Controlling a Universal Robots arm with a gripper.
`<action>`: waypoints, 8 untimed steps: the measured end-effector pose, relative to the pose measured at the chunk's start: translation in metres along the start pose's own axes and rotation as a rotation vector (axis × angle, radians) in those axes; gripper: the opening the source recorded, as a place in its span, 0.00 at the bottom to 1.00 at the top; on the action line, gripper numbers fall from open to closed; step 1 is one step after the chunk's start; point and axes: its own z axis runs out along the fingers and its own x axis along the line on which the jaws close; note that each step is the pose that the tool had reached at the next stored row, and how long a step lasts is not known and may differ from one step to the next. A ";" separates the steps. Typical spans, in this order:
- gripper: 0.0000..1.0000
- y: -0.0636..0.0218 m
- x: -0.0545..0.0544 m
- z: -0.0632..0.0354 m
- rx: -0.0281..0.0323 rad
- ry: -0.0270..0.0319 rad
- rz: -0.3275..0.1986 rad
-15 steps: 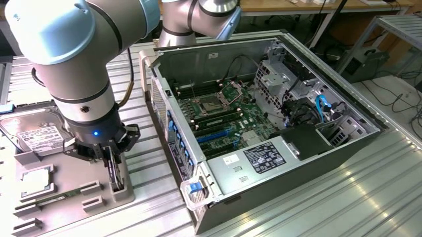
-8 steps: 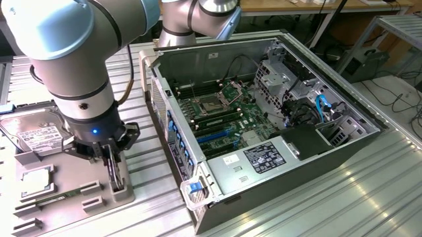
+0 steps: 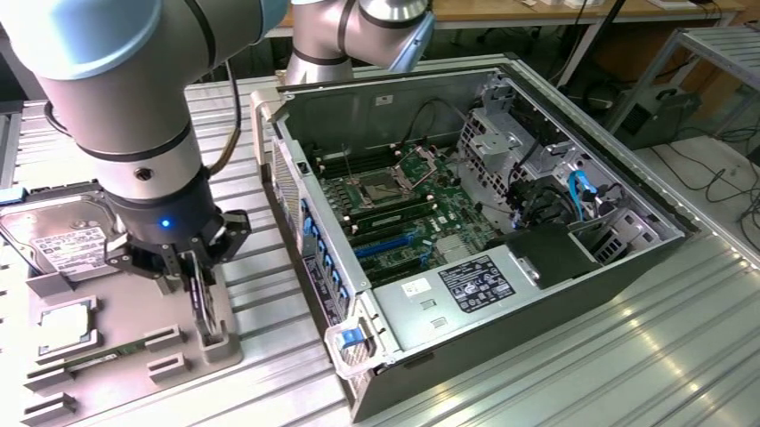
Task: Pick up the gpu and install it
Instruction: 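Pick up the gpu and move the gpu toward the slot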
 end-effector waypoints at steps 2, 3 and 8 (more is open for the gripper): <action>0.27 0.0000 0.000 -0.0043 0.0001 0.0001 0.000; 0.27 0.0000 0.000 -0.0060 0.0001 0.0000 0.000; 0.27 0.0001 0.000 -0.0137 0.0000 0.0000 0.000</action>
